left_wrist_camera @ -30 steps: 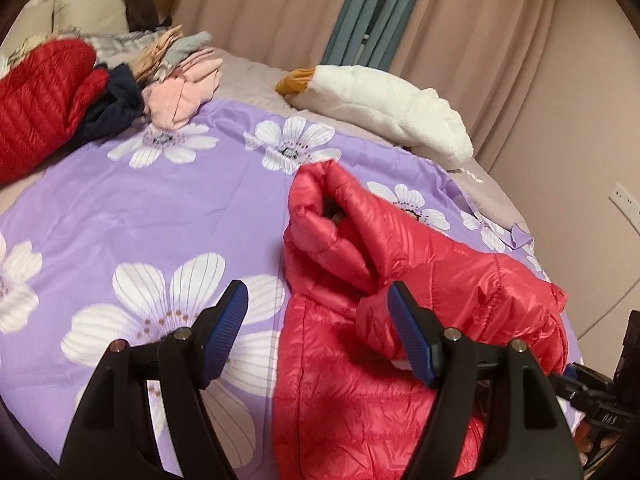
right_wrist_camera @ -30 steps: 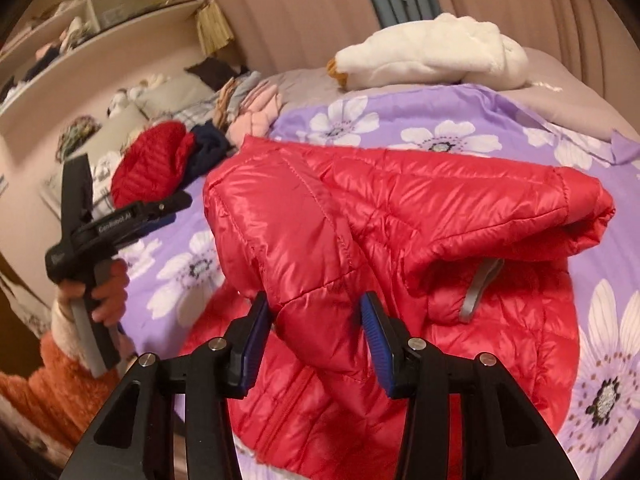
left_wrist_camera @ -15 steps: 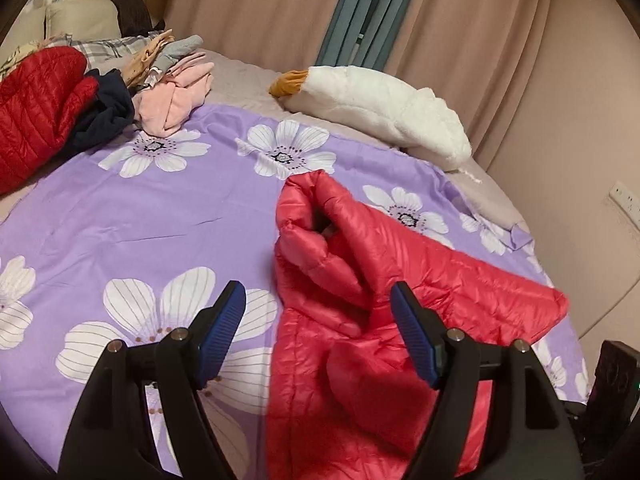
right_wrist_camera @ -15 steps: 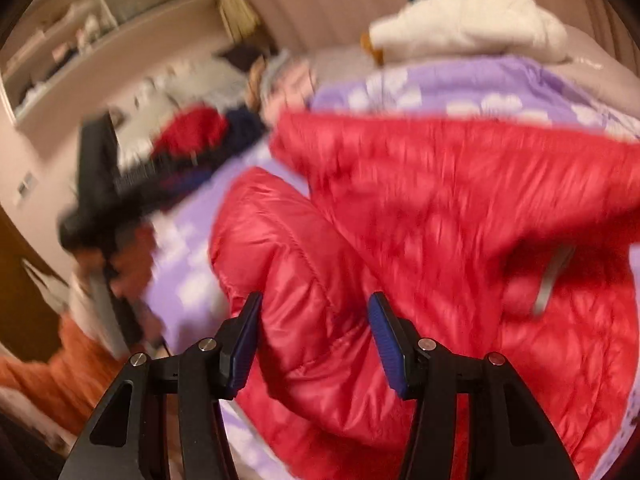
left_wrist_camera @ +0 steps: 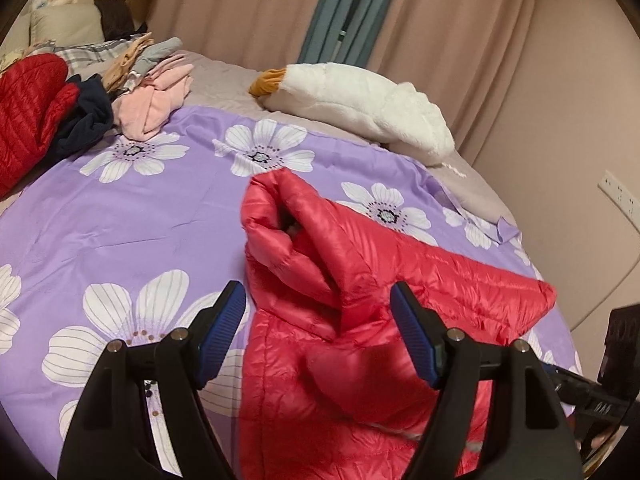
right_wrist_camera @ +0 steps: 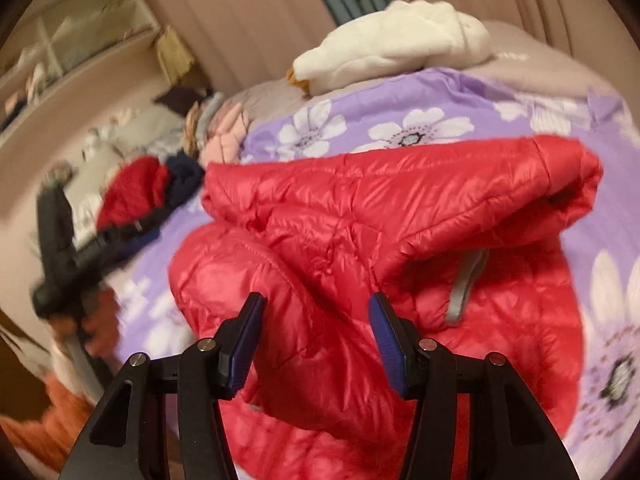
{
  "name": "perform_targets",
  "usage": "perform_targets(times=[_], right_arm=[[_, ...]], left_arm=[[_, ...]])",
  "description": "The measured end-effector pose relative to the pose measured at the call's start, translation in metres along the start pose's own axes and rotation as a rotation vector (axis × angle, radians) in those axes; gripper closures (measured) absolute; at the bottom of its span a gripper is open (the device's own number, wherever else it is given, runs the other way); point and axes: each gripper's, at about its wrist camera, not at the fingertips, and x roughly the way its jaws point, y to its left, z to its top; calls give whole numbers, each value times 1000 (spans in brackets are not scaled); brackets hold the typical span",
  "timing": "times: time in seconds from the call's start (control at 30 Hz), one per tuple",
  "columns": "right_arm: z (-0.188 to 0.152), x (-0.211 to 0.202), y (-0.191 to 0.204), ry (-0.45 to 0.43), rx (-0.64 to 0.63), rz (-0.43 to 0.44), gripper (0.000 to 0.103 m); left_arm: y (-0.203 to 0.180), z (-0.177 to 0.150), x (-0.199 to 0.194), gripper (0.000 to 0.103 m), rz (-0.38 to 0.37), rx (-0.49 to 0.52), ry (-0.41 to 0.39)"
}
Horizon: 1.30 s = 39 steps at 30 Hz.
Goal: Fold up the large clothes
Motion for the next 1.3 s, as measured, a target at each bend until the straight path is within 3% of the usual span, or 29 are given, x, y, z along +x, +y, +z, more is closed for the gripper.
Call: perform_targets(times=[0.33, 0.43, 0.5, 0.6, 0.9, 1.17, 1.3], right_arm=[[15, 4, -17, -66, 62, -191, 36], [14, 8, -19, -71, 66, -246, 40], [13, 8, -22, -62, 58, -255, 50], [13, 10, -24, -56, 51, -268, 50], [14, 12, -30, -61, 74, -262, 50], [34, 44, -52, -41, 105, -314, 50], [75, 70, -72, -67, 96, -367, 50]], left_arm=[[-10, -5, 6, 30, -10, 39, 19], [-11, -7, 10, 38, -15, 52, 36], [-13, -8, 12, 43, -2, 71, 40], [-15, -10, 12, 44, 18, 86, 25], [-14, -8, 21, 44, -19, 68, 67], [-25, 1, 95, 44, -73, 102, 245], [-38, 24, 146, 41, -32, 127, 227]])
